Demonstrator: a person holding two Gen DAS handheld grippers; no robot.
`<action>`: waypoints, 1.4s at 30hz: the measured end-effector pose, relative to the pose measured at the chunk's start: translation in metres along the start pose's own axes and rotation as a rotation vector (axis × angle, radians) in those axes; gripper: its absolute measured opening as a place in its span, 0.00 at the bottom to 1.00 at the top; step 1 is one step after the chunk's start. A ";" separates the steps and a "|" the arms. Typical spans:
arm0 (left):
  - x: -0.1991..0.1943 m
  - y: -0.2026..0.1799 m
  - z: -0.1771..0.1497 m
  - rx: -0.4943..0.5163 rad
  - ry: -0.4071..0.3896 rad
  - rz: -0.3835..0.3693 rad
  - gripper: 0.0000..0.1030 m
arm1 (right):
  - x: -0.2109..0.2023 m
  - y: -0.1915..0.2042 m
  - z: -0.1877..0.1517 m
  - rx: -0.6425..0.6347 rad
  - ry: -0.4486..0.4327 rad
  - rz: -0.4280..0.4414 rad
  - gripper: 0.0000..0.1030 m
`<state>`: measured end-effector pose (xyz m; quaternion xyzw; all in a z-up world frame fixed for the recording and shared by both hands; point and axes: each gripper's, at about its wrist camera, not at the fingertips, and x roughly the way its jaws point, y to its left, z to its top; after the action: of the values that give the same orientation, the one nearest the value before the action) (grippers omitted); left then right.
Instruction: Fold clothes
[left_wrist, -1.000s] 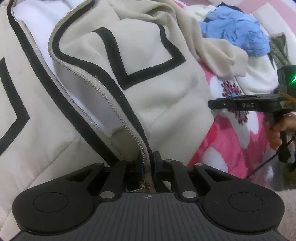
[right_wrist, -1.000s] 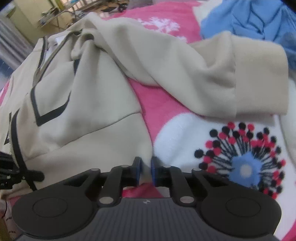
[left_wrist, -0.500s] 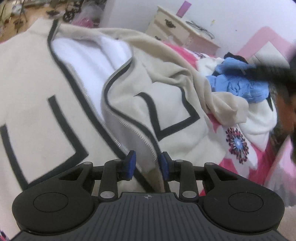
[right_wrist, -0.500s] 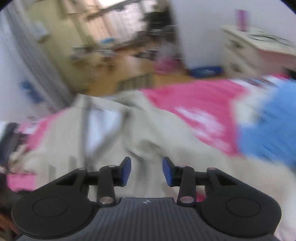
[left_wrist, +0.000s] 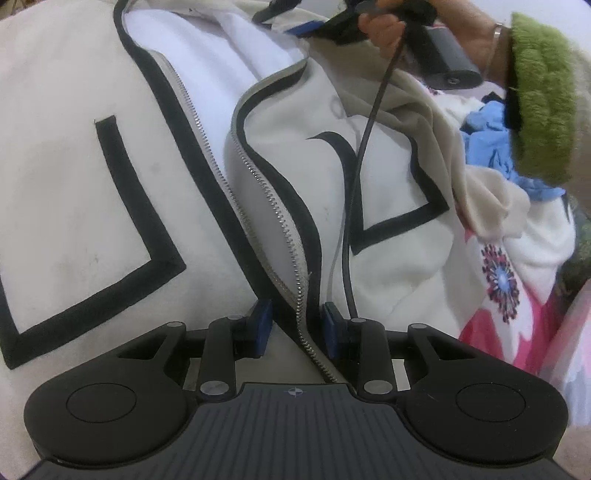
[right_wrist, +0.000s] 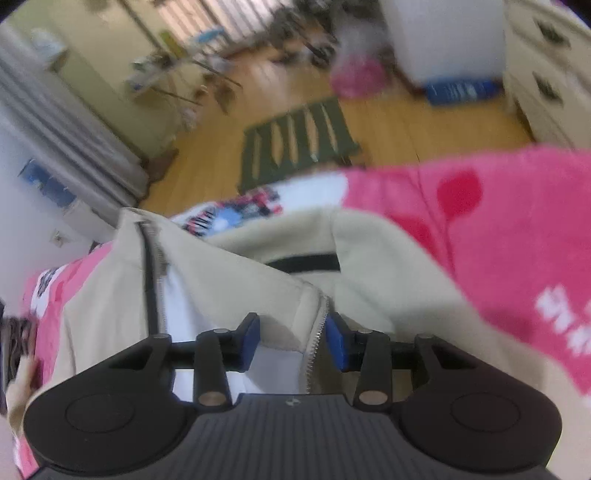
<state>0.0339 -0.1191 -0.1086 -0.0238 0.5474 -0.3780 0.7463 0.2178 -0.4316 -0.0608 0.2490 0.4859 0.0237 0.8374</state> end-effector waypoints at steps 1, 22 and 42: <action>0.000 0.000 -0.001 0.007 -0.003 -0.002 0.28 | -0.006 0.001 -0.004 0.000 -0.030 0.045 0.07; 0.000 0.004 -0.008 0.048 -0.040 -0.028 0.28 | -0.010 -0.035 -0.022 0.128 -0.067 0.121 0.36; 0.000 0.005 -0.009 0.048 -0.049 -0.041 0.28 | 0.015 0.002 -0.025 0.039 -0.154 0.237 0.09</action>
<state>0.0290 -0.1122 -0.1146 -0.0265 0.5193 -0.4055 0.7518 0.2056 -0.4158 -0.0821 0.3218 0.3876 0.0938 0.8587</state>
